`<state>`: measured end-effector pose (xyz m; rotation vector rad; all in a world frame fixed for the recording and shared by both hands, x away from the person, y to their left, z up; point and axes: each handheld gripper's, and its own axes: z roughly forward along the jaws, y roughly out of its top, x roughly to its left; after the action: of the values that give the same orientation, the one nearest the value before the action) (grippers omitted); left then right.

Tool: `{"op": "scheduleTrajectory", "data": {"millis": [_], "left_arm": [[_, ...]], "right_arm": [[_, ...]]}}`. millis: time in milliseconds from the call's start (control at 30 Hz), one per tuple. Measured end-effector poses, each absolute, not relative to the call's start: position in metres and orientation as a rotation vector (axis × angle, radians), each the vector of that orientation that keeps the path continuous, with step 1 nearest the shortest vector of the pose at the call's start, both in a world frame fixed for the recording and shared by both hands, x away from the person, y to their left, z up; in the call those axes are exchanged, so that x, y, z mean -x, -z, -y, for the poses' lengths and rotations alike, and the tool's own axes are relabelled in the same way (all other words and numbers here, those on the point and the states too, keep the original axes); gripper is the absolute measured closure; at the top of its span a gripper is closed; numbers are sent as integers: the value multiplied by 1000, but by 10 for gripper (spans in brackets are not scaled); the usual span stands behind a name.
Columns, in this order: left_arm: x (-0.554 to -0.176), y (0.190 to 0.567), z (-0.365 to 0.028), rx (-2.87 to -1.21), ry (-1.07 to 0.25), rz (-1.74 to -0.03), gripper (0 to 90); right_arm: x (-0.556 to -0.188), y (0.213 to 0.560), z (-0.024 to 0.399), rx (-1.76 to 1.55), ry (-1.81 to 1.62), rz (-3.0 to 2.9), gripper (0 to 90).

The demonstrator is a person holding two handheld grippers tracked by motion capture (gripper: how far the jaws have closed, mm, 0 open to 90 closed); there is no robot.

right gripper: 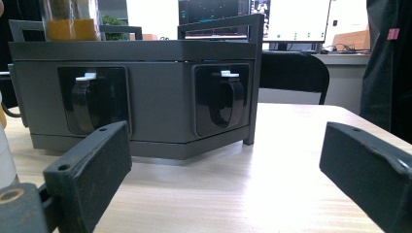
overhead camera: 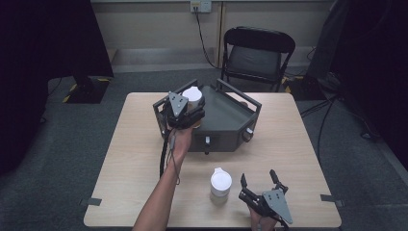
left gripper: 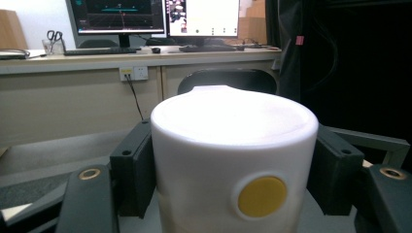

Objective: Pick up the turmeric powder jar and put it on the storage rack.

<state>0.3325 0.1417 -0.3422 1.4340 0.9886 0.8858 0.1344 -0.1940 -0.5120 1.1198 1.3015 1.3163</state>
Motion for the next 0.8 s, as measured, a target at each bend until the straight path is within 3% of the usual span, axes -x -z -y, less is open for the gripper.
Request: {"op": "scheduleTrajectory", "data": {"millis": [800], "left_arm": [[-335,346,-142,-1420,-874,-1014,303]], "right_arm": [[-134,512,194,-1118,-1316,-1299,35]]}}
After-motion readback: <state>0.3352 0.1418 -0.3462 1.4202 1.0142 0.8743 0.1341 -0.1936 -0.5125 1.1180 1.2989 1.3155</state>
